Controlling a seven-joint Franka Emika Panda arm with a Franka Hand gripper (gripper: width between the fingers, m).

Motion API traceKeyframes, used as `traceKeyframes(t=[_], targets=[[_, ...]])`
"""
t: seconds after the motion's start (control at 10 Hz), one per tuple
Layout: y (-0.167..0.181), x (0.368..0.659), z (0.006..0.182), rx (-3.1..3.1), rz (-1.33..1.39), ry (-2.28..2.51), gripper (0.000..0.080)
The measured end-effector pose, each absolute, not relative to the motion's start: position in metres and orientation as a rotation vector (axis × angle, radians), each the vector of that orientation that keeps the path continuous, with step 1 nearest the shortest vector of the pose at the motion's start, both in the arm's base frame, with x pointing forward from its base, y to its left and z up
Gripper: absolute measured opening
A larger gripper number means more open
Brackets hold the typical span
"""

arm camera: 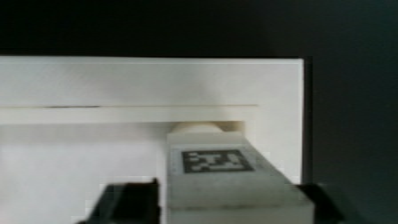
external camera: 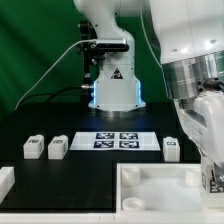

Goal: Assemble one leg

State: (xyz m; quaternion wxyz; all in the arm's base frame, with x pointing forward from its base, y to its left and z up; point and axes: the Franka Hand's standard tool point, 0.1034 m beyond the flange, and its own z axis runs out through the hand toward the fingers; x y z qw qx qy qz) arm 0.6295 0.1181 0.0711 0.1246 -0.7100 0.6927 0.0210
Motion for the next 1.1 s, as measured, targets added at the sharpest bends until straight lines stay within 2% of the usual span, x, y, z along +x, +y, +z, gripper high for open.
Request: traceKeyframes(t=[0.1,0.2,0.3,0.4,0.6,0.8,1.1], targets=[[0.114,0.631,0.074,-2.339,0.035,1.725,0.0408],[0.111,0.635,0.077,-2.517,-0.005,1.459,0.0573],[0.111,0.634,0.076,-2.542,-0.017,1.415,0.0573],[0.11,0.634,0.076,-2.611,-0.034,1.289,0.0636],[0.11,0.634,0.075,-2.761,-0.074,0.966,0.0646],[0.123,0.629,0.073,-3.001,-0.119,0.343,0.0648],[0.124,0.629,0.072,-2.991,-0.119,0.384,0.0631]])
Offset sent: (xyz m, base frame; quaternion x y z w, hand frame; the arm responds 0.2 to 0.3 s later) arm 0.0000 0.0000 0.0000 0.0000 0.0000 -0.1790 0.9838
